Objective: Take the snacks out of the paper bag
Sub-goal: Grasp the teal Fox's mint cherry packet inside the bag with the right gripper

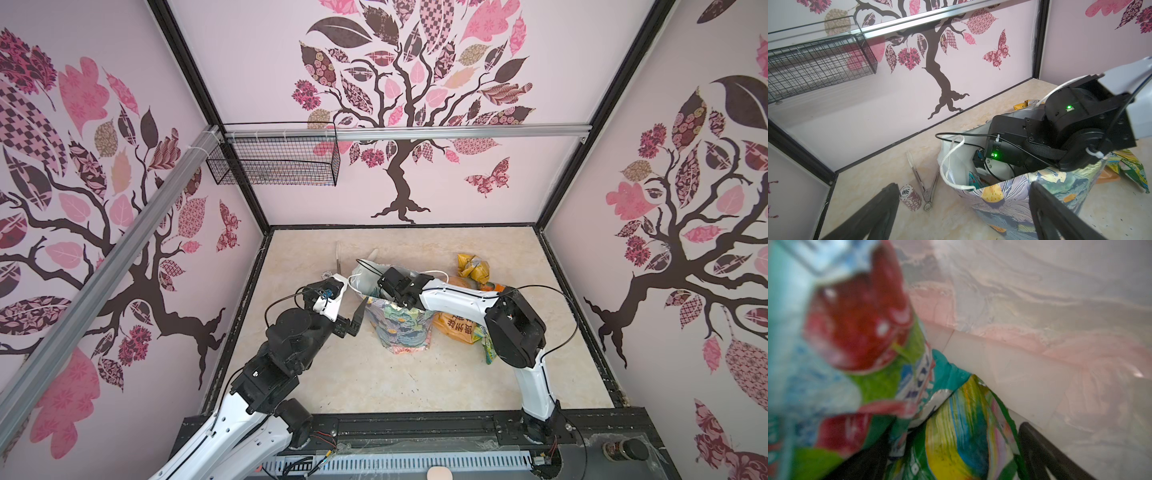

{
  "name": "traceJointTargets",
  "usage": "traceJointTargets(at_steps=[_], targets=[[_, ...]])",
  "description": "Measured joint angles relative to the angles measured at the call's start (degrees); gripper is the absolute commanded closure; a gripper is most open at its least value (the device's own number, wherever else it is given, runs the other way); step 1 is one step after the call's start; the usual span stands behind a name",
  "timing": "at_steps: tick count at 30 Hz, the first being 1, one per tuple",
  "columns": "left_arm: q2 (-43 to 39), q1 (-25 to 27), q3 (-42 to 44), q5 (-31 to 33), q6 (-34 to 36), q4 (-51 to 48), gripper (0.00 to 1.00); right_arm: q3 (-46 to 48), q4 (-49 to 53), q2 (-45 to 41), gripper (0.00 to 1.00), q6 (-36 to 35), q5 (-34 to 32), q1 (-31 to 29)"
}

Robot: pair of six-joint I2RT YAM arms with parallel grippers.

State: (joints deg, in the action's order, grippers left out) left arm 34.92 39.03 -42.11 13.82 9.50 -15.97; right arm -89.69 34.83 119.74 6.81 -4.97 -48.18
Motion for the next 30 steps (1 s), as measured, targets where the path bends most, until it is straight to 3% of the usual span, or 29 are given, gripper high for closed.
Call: traceJointTargets(at_steps=[7,16,21,30], targets=[[0.0,0.0,0.0,0.0,0.13,0.0,0.02,1.33,-3.76,0.09,0.29,1.51,2.27,0.39],[0.35,0.0,0.0,0.0,0.28,0.0,0.01,2.34,-6.32,0.07,0.81,2.03,3.34,0.48],[0.63,0.0,0.0,-0.02,0.42,0.0,0.02,2.4,-6.69,-0.13,0.93,2.21,3.34,0.52],[0.76,0.0,0.0,-0.2,0.61,0.0,0.02,2.49,-5.07,-1.51,0.97,2.4,3.26,1.09]])
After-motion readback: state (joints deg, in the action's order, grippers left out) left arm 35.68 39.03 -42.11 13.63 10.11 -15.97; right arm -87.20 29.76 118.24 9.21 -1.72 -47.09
